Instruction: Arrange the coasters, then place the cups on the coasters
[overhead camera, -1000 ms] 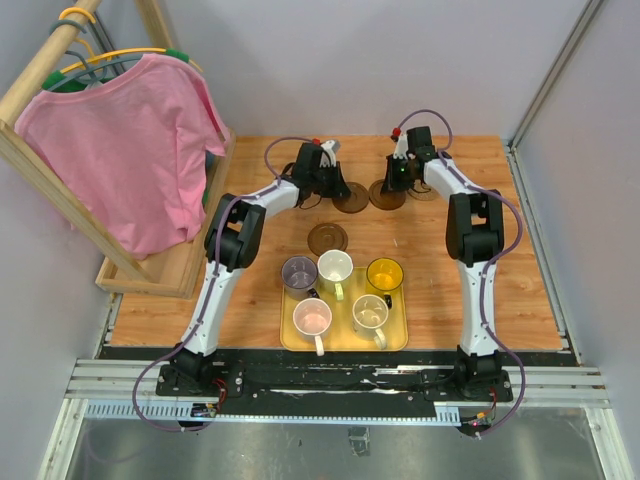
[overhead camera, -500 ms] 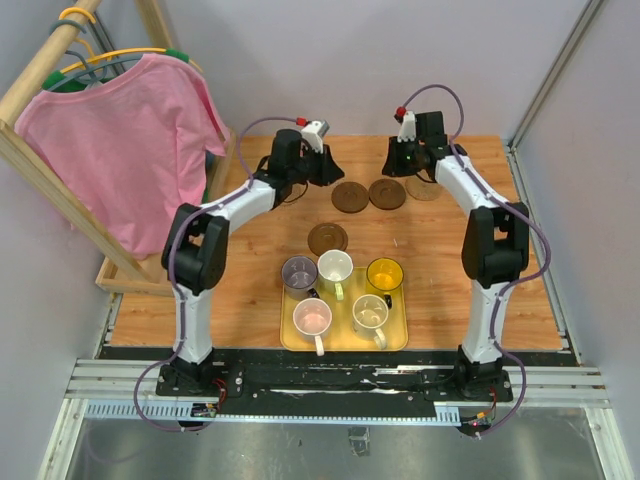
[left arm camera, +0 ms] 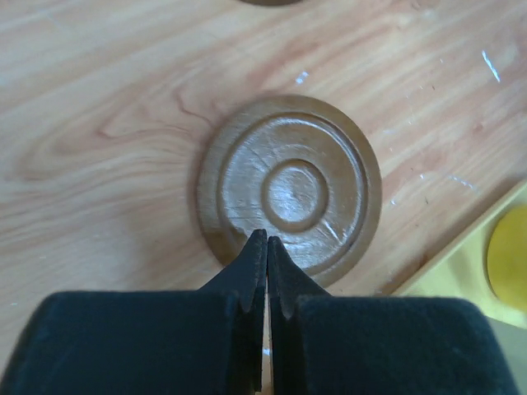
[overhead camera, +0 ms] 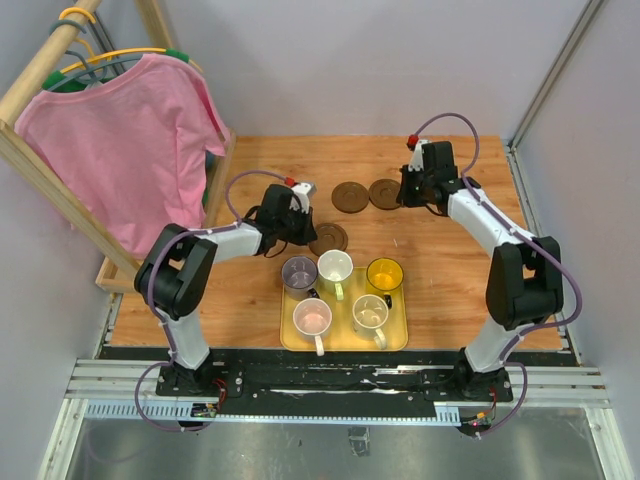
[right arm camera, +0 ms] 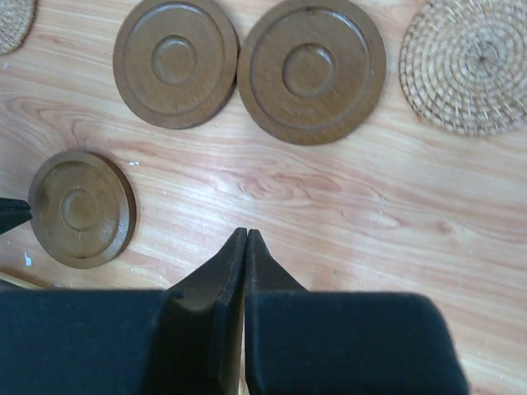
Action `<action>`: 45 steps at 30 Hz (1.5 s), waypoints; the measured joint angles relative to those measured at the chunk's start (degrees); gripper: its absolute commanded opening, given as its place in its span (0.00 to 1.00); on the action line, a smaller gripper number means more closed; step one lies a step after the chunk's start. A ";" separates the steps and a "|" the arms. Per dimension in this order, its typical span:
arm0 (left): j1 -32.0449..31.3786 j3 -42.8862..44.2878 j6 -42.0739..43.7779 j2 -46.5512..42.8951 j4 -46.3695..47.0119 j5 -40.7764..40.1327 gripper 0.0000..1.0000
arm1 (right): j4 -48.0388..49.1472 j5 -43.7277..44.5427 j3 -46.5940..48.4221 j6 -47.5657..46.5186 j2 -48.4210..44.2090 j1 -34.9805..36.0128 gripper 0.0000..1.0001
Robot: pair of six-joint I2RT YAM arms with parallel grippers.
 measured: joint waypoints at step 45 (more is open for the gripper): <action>5.97 30.38 -5.55 24.00 -6.99 -5.62 0.01 | -0.48 3.56 -3.67 0.94 1.01 0.00 0.01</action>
